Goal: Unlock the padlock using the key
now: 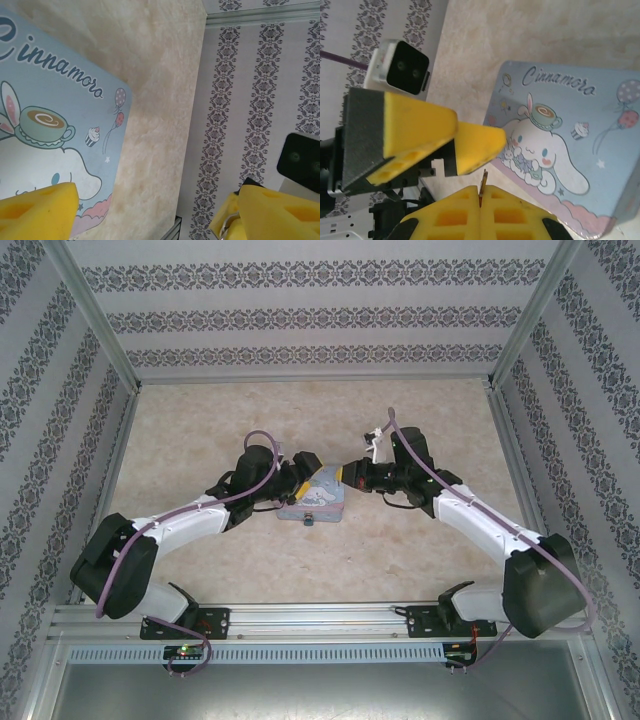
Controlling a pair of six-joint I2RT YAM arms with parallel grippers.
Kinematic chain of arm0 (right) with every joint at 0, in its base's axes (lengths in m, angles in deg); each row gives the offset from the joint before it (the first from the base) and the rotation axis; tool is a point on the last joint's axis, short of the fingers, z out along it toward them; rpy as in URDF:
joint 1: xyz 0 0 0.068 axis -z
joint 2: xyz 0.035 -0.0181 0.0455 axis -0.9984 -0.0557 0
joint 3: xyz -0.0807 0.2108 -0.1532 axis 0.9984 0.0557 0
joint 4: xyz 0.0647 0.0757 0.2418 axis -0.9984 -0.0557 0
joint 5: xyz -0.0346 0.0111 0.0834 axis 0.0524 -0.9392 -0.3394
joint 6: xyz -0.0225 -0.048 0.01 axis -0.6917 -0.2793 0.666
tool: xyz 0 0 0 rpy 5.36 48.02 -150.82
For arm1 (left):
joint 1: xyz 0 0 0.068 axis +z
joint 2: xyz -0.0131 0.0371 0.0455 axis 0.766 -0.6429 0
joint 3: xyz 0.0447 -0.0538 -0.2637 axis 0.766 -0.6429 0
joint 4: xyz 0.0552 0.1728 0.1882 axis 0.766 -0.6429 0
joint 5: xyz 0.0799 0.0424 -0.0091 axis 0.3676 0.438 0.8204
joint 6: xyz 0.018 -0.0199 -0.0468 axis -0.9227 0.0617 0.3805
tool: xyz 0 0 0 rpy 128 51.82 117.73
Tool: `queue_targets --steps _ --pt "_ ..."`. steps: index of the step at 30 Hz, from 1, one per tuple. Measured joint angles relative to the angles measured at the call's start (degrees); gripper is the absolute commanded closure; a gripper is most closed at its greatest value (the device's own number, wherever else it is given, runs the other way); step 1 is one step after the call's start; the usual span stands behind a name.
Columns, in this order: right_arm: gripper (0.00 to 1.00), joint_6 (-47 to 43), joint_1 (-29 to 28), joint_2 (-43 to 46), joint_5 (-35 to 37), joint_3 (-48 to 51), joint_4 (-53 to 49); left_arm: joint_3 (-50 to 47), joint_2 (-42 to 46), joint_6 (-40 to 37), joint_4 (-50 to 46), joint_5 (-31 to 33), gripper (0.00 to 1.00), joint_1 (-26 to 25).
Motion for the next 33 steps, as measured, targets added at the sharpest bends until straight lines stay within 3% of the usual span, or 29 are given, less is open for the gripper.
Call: queue_targets --steps 8,14,21,26,33 --pt "1.0 -7.43 0.87 -2.36 -12.2 -0.04 2.1 2.73 0.07 -6.38 -4.81 -0.07 0.17 0.28" --pt "1.0 -11.5 2.36 -4.24 -18.69 -0.04 2.1 7.3 2.01 -14.62 -10.75 -1.99 0.18 3.63" --pt "1.0 -12.57 3.04 -4.96 -21.46 -0.57 2.47 8.48 2.64 -18.8 -12.15 -8.44 0.28 7.13" --pt "1.0 -10.12 3.04 -5.77 -16.85 -0.57 3.45 7.54 2.64 -17.14 -9.53 -11.26 0.32 7.13" --pt "1.0 3.82 1.66 -7.56 -0.76 0.63 9.07 0.17 1.66 -5.86 1.68 -10.75 0.42 7.1"
